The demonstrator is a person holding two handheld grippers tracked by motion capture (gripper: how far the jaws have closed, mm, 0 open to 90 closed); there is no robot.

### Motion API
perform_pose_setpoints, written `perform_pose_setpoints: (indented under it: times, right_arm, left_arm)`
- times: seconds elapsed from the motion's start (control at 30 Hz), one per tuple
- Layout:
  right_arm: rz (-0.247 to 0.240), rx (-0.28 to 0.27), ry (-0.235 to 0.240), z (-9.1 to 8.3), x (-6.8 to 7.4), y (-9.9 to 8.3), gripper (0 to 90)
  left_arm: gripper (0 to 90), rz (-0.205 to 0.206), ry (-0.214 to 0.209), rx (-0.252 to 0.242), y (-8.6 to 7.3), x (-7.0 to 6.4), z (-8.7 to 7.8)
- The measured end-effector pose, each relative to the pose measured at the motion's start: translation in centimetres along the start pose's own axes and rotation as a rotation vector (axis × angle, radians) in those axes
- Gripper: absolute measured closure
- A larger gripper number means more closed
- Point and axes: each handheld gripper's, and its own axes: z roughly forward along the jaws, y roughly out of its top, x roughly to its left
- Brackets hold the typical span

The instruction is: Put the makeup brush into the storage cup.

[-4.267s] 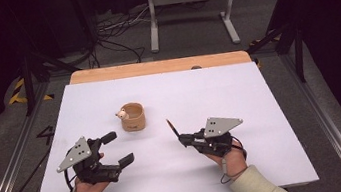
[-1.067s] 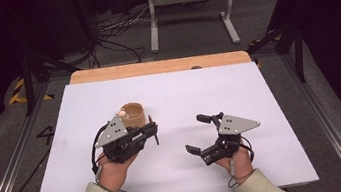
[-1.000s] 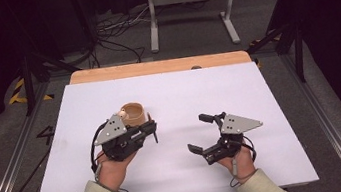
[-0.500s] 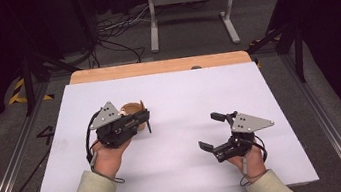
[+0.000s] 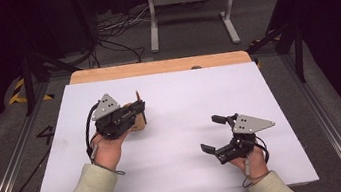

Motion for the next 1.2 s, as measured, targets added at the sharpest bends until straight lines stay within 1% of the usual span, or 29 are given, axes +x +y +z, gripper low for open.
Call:
perform_pose_setpoints:
  times: [0.03,0.2,0.3,0.43,0.5,0.67,0.73,0.9,1.0,1.03,1.07,1.13,1.2]
  right_arm:
    - [0.002,0.004,0.000,0.0,0.0,0.0,0.0]
    - [0.006,0.007,0.003,0.1,0.0,-0.2,0.0]
    - [0.010,0.004,0.006,0.2,-0.1,-0.2,0.0]
    - [0.011,0.005,0.006,0.2,-0.1,-0.2,0.0]
    - [0.012,0.005,0.005,0.2,-0.1,-0.3,0.0]
    - [0.013,0.006,0.012,0.2,-0.1,-0.3,0.0]
    - [0.013,0.006,0.013,0.2,-0.1,-0.3,0.0]
    - [0.013,0.005,0.013,0.2,-0.1,-0.3,0.0]
    - [0.019,0.001,0.016,0.1,-0.1,-0.2,0.0]
    - [0.024,-0.002,0.023,0.1,-0.1,-0.2,0.0]
    - [0.025,-0.002,0.022,0.1,-0.1,-0.2,0.0]
    - [0.025,-0.002,0.022,0.1,-0.1,-0.2,0.0]
    - [0.025,-0.002,0.023,0.1,-0.1,-0.2,0.0]
  left_arm:
    - [82.5,-0.009,0.007,0.002,0.0,0.1,0.1]
    - [82.4,-0.026,0.052,-0.001,0.0,0.8,0.3]
    - [82.4,-0.040,0.070,-0.005,0.0,1.1,0.3]
    - [82.5,-0.047,0.100,-0.010,0.0,1.2,0.5]
    - [82.4,-0.054,0.105,-0.009,0.0,1.3,0.6]
    - [82.4,-0.062,0.137,-0.011,0.1,1.4,0.7]
    - [82.4,-0.068,0.154,-0.012,0.1,1.6,0.8]
    - [82.3,-0.103,0.188,-0.013,0.1,1.9,1.1]
    - [82.2,-0.138,0.217,-0.007,0.1,2.2,1.3]
    - [82.2,-0.138,0.217,-0.007,0.1,2.2,1.3]
    - [82.2,-0.144,0.230,-0.008,0.1,2.4,1.4]
    - [82.2,-0.144,0.238,-0.008,0.1,2.4,1.5]
    - [82.1,-0.142,0.259,-0.006,0.0,2.5,1.6]
